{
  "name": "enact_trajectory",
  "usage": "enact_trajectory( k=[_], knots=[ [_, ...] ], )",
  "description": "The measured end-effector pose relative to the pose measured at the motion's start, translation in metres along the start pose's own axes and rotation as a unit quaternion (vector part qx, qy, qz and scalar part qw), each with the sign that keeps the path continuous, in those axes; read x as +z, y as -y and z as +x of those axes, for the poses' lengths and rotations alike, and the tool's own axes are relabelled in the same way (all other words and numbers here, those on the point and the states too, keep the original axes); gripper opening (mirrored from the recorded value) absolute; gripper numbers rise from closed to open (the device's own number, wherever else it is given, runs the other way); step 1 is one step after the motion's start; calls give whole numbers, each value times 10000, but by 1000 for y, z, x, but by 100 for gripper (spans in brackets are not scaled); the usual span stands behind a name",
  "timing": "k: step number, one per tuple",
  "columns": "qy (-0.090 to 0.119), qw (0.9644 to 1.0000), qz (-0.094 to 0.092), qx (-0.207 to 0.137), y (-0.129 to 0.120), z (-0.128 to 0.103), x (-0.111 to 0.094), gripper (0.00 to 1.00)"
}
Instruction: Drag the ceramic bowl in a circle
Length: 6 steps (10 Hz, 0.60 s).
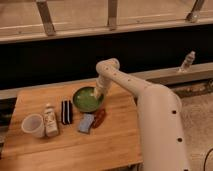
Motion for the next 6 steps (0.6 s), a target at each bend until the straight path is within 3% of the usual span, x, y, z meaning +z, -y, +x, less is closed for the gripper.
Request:
enact_trajectory(
  k=[1,3,6],
  knots=[
    [99,9999,-82,14,-3,-1,-3,14],
    [264,9992,-315,9,-4,-2,-10,1],
    [438,9978,-496,-12,-7,-10,-19,0]
  ],
)
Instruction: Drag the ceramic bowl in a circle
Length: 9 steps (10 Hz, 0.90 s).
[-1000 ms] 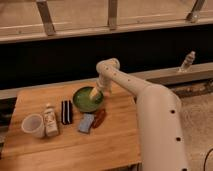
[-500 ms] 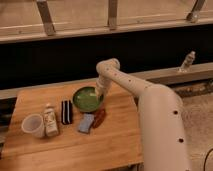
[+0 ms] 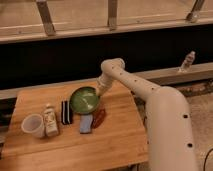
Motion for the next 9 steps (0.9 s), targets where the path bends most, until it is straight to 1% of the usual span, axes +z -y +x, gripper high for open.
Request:
enact_trajectory(
  k=[1,4,5,6,7,8,9],
  knots=[
    [47,10000,49,48,6,-8,-5,0],
    [16,9991,342,231,33,-24,-17,0],
    [-14,9981,470,405,56,-29,-24,0],
    [-43,9972,535,517,72,-28,-28,0],
    [-106,9958,563,715,92,-23,-29,0],
    [-152,9941,551,923,112,-14,-26,0],
    [-190,9922,494,1127,130,-2,-22,0]
  ],
)
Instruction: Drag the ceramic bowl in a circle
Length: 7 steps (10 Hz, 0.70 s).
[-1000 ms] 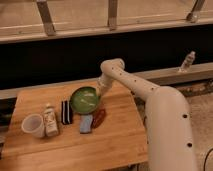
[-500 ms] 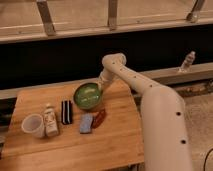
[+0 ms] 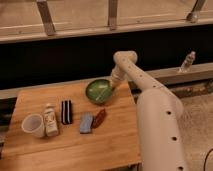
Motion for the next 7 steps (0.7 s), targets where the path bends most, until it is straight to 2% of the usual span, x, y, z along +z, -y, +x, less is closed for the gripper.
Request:
enact_trajectory(
  k=[2,4,5,7],
  knots=[
    [-26,9991,-126,399,33,17,6,0],
    [-36,9977,-193,654,51,40,11,0],
    [-15,9974,-198,697,53,53,9,0],
    [-5,9984,-153,547,35,81,4,0]
  ],
)
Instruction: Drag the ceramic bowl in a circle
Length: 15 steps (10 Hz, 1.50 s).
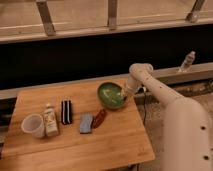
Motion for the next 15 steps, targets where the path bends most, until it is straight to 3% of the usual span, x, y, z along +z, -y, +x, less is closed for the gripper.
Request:
enact_trajectory(
  k=[3,6,7,10,12,14,15],
  knots=[
    [23,9990,18,-450,-41,45,-15,0],
    [17,9954,-3,-956,-84,51,-20,0],
    [21,9941,-8,-1086,-95,45,-20,0],
    [9,9858,66,-1677,-149,13,-15,0],
    [-5,9792,218,-2018,-181,-23,-10,0],
    [20,9795,250,-2001,-181,-52,-12,0],
    [61,9817,267,-1887,-169,-79,-18,0]
  ],
)
